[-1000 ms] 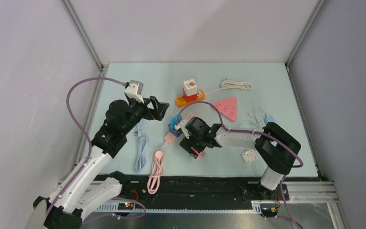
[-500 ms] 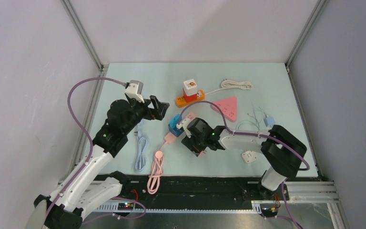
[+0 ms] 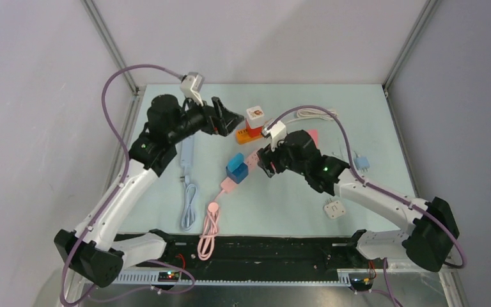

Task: Insert the plug
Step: Pick up the plug from the center of the board.

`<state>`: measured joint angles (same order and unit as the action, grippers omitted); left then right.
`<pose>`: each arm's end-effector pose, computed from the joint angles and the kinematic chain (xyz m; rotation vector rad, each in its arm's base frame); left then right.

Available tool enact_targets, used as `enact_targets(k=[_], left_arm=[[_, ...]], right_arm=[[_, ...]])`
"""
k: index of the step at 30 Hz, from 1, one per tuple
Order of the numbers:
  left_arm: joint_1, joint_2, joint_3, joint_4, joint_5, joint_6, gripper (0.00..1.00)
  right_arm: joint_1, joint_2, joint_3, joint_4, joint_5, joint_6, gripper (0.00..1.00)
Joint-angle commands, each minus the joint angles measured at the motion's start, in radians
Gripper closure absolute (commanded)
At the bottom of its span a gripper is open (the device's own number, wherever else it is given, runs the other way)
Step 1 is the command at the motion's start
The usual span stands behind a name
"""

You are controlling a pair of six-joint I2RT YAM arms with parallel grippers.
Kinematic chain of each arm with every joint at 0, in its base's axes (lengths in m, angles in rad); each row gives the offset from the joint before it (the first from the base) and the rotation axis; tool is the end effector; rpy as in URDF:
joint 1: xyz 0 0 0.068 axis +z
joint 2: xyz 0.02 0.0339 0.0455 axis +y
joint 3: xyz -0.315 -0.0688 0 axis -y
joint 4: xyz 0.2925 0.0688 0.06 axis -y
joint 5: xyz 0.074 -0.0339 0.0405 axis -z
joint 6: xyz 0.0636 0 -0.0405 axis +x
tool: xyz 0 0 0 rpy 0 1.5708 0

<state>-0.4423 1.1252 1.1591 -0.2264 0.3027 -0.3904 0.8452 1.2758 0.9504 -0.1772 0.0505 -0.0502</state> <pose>0.2691 -0.1484 0.4418 0.2763 1.8165 -0.8618 0.2315 0.2562 0.3120 -0.8814 1.9079 0.4322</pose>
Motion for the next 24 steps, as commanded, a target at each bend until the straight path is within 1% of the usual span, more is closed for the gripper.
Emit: enact_targets(k=[1,2,5,8,10,14,16,19,20,21,24], left_arm=[[0.006,0.057,0.103,-0.011,0.220,-0.021,0.01],[0.006,0.083,0.111,-0.011,0.261,-0.031,0.02],[0.005,0.132,0.127,-0.010,0.317,-0.051,0.07],[0.003,0.175,0.154,-0.010,0.389,-0.067,0.16],[-0.005,0.193,0.169,-0.009,0.449,-0.049,0.18],[-0.019,0.198,0.162,-0.009,0.505,-0.016,0.19],[-0.019,0.201,0.152,-0.009,0.516,-0.012,0.24],[-0.017,0.201,0.141,-0.009,0.504,-0.012,0.35],[-0.015,0.202,0.143,-0.009,0.507,-0.013,0.37],[-0.014,0.205,0.147,-0.009,0.513,-0.015,0.43],[-0.011,0.211,0.148,-0.010,0.537,-0.018,0.52]], right_arm=[[-0.014,-0.068,0.105,0.094,-0.030,-0.069,0.43],[-0.015,-0.079,0.110,0.114,-0.034,-0.081,0.42],[-0.006,-0.090,0.133,0.160,-0.068,-0.109,0.41],[-0.004,-0.083,0.162,0.224,-0.082,-0.135,0.41],[-0.002,-0.073,0.180,0.249,-0.097,-0.149,0.40],[0.007,-0.046,0.201,0.282,-0.116,-0.184,0.39],[0.011,-0.038,0.204,0.297,-0.116,-0.196,0.38],[0.014,-0.027,0.204,0.313,-0.118,-0.213,0.38],[0.016,-0.024,0.204,0.316,-0.116,-0.218,0.37],[0.017,-0.018,0.204,0.321,-0.115,-0.226,0.37],[0.020,-0.004,0.204,0.329,-0.099,-0.240,0.37]])
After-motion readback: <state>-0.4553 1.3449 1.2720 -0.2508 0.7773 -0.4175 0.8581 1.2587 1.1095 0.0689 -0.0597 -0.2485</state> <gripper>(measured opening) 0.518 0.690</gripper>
